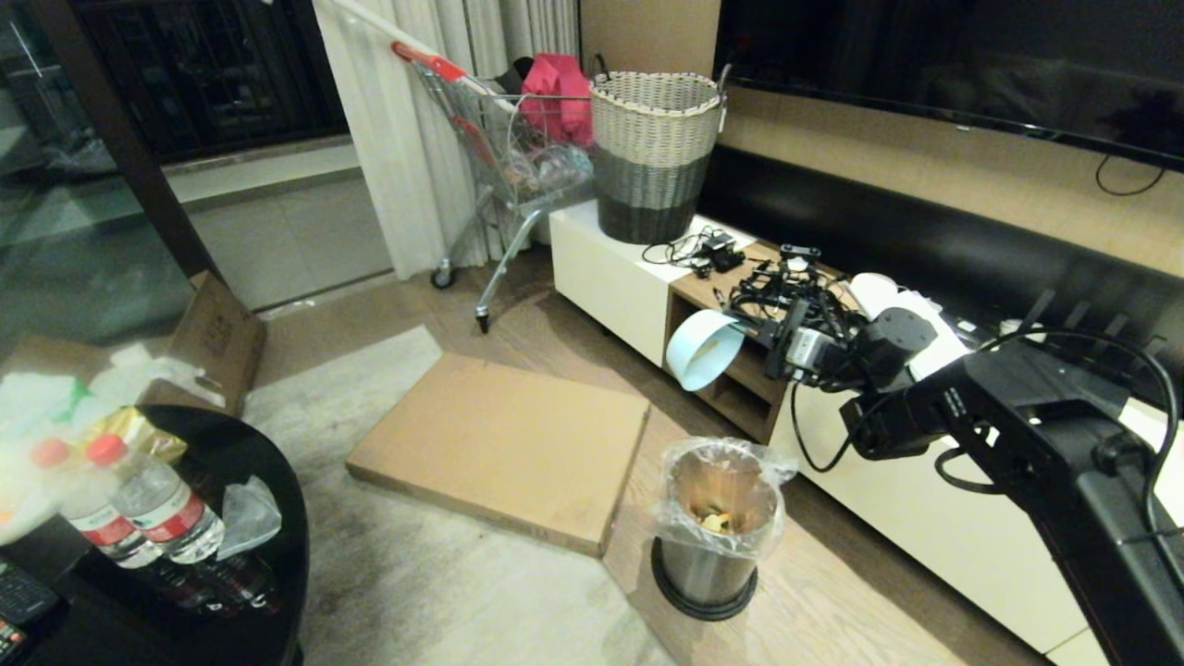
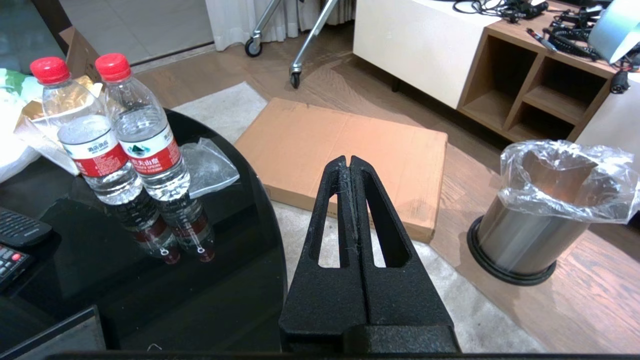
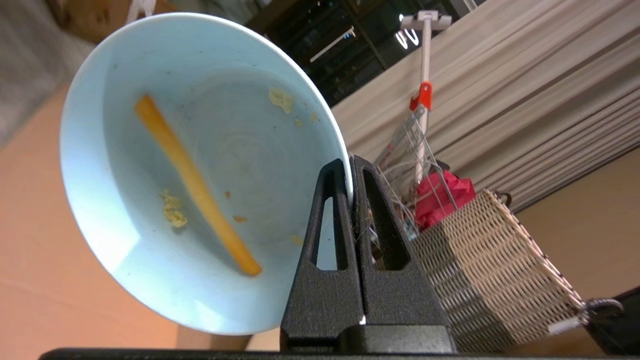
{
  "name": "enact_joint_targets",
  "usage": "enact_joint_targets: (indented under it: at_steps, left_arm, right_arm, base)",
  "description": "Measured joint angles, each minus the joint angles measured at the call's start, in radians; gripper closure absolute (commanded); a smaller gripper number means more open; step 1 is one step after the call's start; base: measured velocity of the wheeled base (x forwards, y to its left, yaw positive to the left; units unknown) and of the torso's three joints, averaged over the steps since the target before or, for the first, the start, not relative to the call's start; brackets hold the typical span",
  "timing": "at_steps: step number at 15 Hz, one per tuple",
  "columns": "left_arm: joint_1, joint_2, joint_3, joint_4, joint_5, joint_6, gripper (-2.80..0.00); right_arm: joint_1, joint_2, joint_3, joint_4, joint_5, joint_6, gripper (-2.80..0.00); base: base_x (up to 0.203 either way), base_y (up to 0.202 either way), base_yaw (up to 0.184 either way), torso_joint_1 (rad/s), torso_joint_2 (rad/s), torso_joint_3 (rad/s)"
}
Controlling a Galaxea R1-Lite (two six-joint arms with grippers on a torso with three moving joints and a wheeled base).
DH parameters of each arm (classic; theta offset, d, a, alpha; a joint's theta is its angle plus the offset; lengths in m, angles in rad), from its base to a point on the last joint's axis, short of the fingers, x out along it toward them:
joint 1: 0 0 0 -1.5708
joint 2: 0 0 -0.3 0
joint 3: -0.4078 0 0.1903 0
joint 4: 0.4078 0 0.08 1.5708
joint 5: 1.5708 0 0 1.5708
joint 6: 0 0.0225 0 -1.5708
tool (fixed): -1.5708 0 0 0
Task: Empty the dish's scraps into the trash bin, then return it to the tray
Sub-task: Put the bowl back to the table
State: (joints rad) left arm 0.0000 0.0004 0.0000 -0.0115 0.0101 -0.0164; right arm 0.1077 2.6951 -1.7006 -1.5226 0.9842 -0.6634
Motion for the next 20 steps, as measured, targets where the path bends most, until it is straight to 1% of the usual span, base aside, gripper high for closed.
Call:
enact_joint_targets:
  at_steps: [1, 4, 6, 10, 12, 13, 16, 20]
  left_arm:
    - [0.0, 0.0, 0.0, 0.0, 0.0, 0.0, 0.0]
    - [0.0, 0.0, 0.0, 0.0, 0.0, 0.0, 0.0]
    - [0.0, 0.0, 0.0, 0.0, 0.0, 0.0, 0.0]
    - [0.0, 0.0, 0.0, 0.0, 0.0, 0.0, 0.0]
    - [0.0, 0.0, 0.0, 0.0, 0.0, 0.0, 0.0]
    - [0.0, 0.0, 0.0, 0.0, 0.0, 0.0, 0.0]
    - [0.0, 0.0, 0.0, 0.0, 0.0, 0.0, 0.0]
    - [0.0, 0.0, 0.0, 0.0, 0.0, 0.0, 0.0]
  right_arm:
    - [0.0, -0.005, -0.007, 0.0, 0.001, 0.038, 0.0]
    - [-0.002, -0.019, -0.07, 0.0, 0.001, 0.096, 0.0]
    - [-0.005, -0.029, -0.11, 0.0, 0.002, 0.101, 0.0]
    - [-0.014, -0.035, -0.143, 0.0, 0.001, 0.099, 0.0]
    - [-0.027, -0.03, -0.146, 0.0, 0.002, 0.083, 0.0]
    - [-0.034, -0.025, -0.154, 0.002, 0.002, 0.087, 0.0]
    - [-0.048, -0.043, -0.229, -0.001, 0.001, 0.131, 0.0]
    - [-0.057, -0.076, -0.244, 0.001, 0.001, 0.145, 0.0]
  base:
    - [0.0, 0.0, 0.0, 0.0, 0.0, 0.0]
    - [0.0, 0.0, 0.0, 0.0, 0.0, 0.0]
    - [0.0, 0.0, 0.0, 0.0, 0.0, 0.0]
    - [0.0, 0.0, 0.0, 0.0, 0.0, 0.0]
    - [0.0, 0.0, 0.0, 0.0, 0.0, 0.0]
    - [0.0, 0.0, 0.0, 0.0, 0.0, 0.0]
    - [0.0, 0.0, 0.0, 0.0, 0.0, 0.0]
    - [0.0, 0.0, 0.0, 0.0, 0.0, 0.0]
